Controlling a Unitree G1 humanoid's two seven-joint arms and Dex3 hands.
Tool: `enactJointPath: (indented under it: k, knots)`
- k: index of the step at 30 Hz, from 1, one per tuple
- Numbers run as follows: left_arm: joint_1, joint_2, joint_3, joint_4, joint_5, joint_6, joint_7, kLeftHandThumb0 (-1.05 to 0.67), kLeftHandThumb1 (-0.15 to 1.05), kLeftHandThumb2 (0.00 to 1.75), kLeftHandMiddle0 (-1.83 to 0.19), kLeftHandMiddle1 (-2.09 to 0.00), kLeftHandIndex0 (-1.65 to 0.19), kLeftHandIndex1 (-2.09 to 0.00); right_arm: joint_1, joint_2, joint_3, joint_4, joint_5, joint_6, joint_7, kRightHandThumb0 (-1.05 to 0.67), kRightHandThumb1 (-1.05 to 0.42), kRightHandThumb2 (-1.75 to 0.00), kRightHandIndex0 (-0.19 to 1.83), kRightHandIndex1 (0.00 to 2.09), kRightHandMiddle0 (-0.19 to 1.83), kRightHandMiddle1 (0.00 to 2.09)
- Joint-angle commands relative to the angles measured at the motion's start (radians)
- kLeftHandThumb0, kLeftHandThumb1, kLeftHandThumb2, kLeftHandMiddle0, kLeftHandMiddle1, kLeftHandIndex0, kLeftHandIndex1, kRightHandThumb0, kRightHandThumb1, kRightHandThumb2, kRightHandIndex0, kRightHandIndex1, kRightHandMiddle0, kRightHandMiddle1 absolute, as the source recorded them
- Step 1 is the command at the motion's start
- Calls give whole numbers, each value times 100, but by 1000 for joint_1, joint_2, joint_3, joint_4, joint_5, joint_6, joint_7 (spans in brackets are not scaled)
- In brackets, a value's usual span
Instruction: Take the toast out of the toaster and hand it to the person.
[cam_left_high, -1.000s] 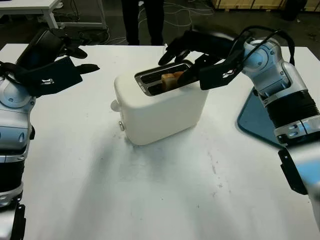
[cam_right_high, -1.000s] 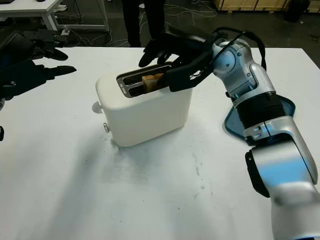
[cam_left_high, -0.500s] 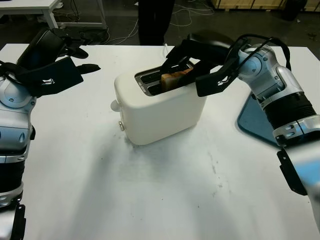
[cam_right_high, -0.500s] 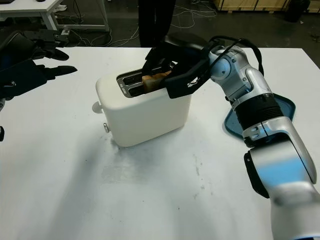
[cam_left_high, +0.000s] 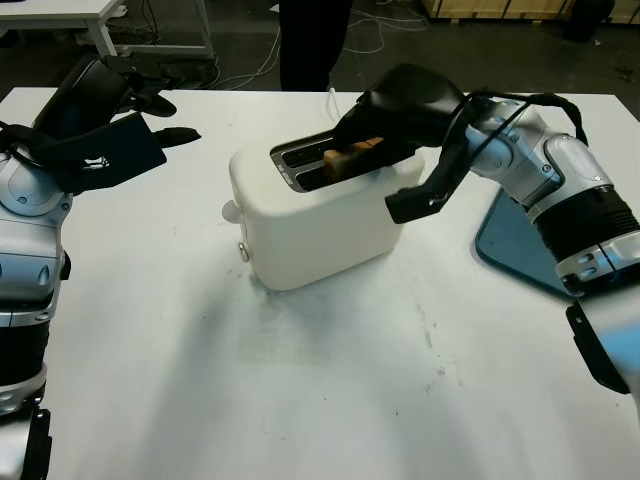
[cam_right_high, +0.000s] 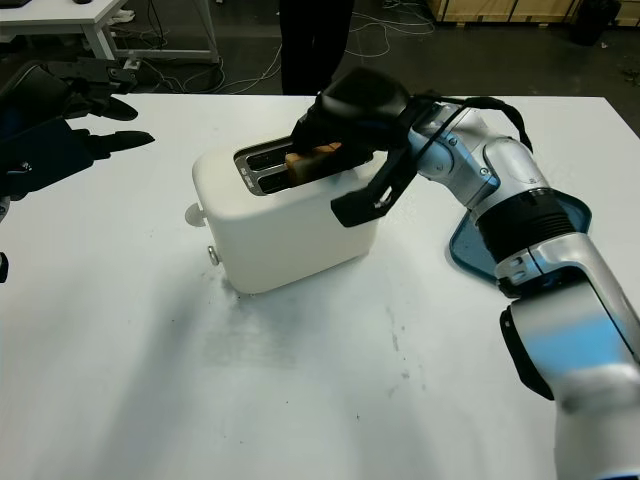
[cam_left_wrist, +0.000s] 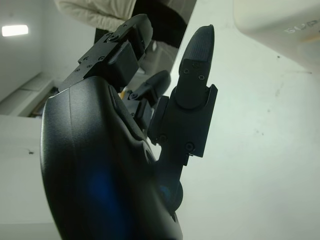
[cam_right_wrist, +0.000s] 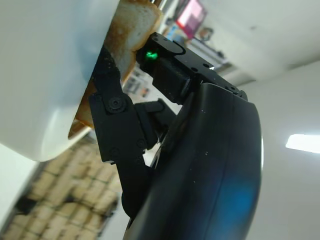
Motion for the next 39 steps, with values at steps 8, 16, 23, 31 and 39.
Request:
enactJointPath:
  k: [8, 16, 23, 31, 39]
  knots:
    - [6, 3, 3, -9, -2, 6, -9, -36, 87, 0, -52, -60, -66, -5, -8, -35, 45, 4, -105, -8, -78, -51, -92, -52, 105, 174, 75, 158]
    - [7, 0, 2, -20, -1, 24, -8, -34, 87, 0, -52, -60, -66, -5, -68, -10, -44, 121, 0, -27, -154, -46, -92, -47, 104, 175, 78, 174]
    - [10, 1, 5, -20, -4, 25, -7, -34, 87, 0, -52, -59, -66, -4, -106, 6, -103, 202, 75, -25, -119, -51, -92, -42, 85, 175, 68, 158]
    - [6, 0, 3, -15, -6, 24, -8, -35, 87, 0, -52, -59, -66, -4, -113, 26, -140, 260, 144, -39, -130, -45, -92, -45, 83, 175, 57, 173]
    - [9, 6, 2, -14, -4, 25, -12, -36, 88, 0, -51, -59, -66, -4, -162, 70, -286, 379, 404, 16, 88, -42, -92, -43, 87, 175, 56, 175]
